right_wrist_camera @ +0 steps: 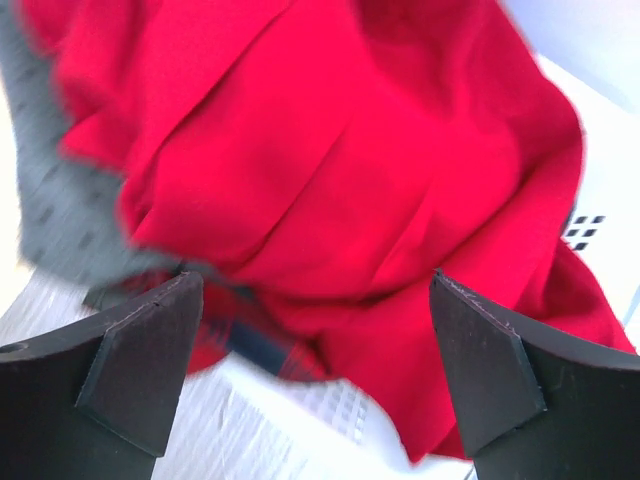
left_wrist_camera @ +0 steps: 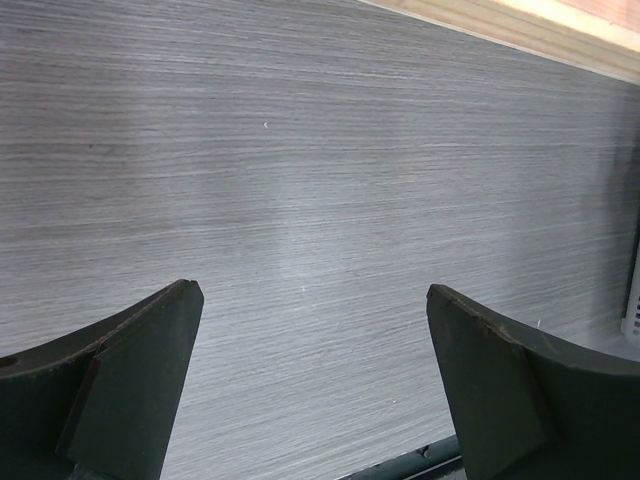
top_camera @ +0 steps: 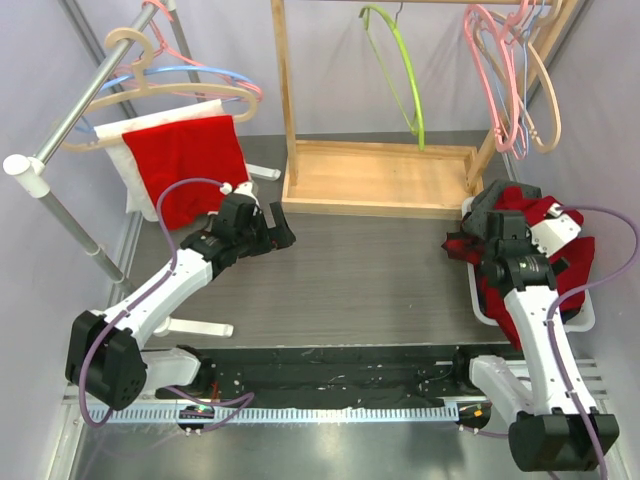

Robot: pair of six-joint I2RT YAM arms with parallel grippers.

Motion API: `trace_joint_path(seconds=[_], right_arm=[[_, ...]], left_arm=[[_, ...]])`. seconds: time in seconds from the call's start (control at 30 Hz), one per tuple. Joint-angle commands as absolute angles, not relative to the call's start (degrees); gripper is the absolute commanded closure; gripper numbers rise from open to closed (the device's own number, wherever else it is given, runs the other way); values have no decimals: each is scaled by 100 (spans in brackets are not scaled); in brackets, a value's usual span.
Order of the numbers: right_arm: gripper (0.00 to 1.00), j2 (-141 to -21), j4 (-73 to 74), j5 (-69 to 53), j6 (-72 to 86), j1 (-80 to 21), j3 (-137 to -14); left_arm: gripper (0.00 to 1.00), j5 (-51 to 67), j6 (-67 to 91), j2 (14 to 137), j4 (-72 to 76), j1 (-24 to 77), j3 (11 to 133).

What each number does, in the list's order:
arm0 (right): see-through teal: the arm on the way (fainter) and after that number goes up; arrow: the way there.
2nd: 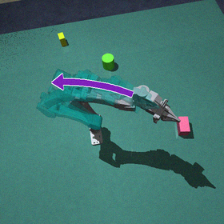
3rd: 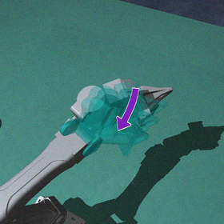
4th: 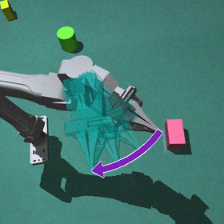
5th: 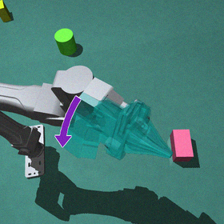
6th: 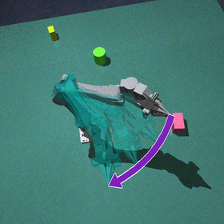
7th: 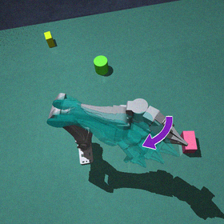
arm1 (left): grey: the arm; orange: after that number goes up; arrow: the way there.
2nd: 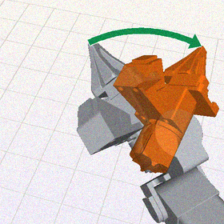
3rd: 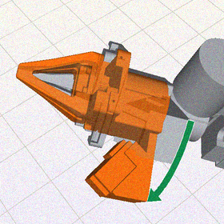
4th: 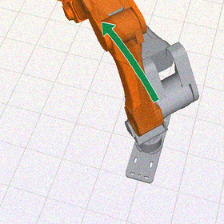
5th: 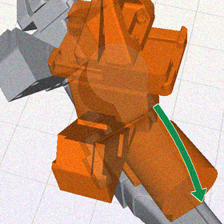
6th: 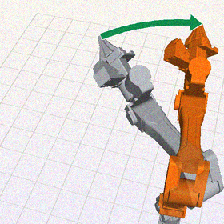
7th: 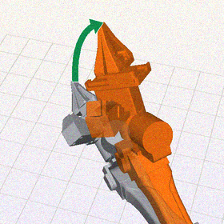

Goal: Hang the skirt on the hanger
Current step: Pick up the skirt from the bin.

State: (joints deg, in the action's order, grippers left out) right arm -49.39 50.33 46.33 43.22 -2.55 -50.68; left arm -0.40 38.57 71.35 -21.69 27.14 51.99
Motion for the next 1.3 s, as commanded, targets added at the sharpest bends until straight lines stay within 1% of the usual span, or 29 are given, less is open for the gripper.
trace_joint_path(seconds=[0.0,0.03,0.1,0.13,0.2,0.27,0.33,0.37,0.4,0.5,0.67,0.8,1.0,1.07,1.1,1.2,1.23,1.27], right_arm=[[0,-5158,4351,4125,4000,525,-4835],[0,-5246,4211,3974,3956,858,-4782],[2,-5404,4061,3658,3876,1176,-4598],[7,-5423,3921,3447,3832,1352,-4536],[12,-5379,3806,3279,3806,1432,-4361],[21,-5327,3665,3121,3744,1494,-4281],[37,-5300,3639,3024,3700,1520,-4245],[49,-5282,3639,2997,3700,1547,-4254],[72,-5265,3647,2954,3700,1547,-4280],[99,-5089,3796,2865,3761,1556,-4464],[99,-4528,4376,2541,3955,1556,-5193],[99,-4167,4955,2154,4087,1556,-6228],[99,-4087,5431,1794,3929,1556,-7722],[99,-4157,5414,1241,3789,1547,-8093],[99,-4314,5475,1074,3753,1556,-8521],[99,-4508,5379,239,3621,1556,-9253],[99,-4657,5335,-293,3595,1556,-9403],[99,-4736,5222,-534,3577,1556,-9657]], left_arm=[[0,105,3850,6970,-2206,2733,5291],[0,105,3850,6978,-2206,2733,5291],[0,97,3850,6987,-2197,2733,5282],[0,97,3850,6987,-2197,2733,5282],[0,71,3850,6979,-2215,2733,5282],[0,62,3841,6979,-2206,2733,5282],[0,62,3841,6987,-2206,2733,5291],[0,62,3832,6987,-2232,2733,5308],[0,53,3832,6996,-2241,2733,5317],[0,35,3823,6970,-2294,2733,5344],[0,-141,3771,6882,-2531,2733,5510],[0,-176,3709,6829,-2689,2733,5651],[0,-351,3744,6522,-2786,2733,5651],[0,-387,3735,6399,-2830,2733,5651],[0,-439,3735,6355,-2839,2733,5651],[0,-527,3735,6214,-2891,2733,5669],[0,-562,3718,6188,-2909,2733,5704],[0,-597,3709,6170,-2953,2733,5722]])
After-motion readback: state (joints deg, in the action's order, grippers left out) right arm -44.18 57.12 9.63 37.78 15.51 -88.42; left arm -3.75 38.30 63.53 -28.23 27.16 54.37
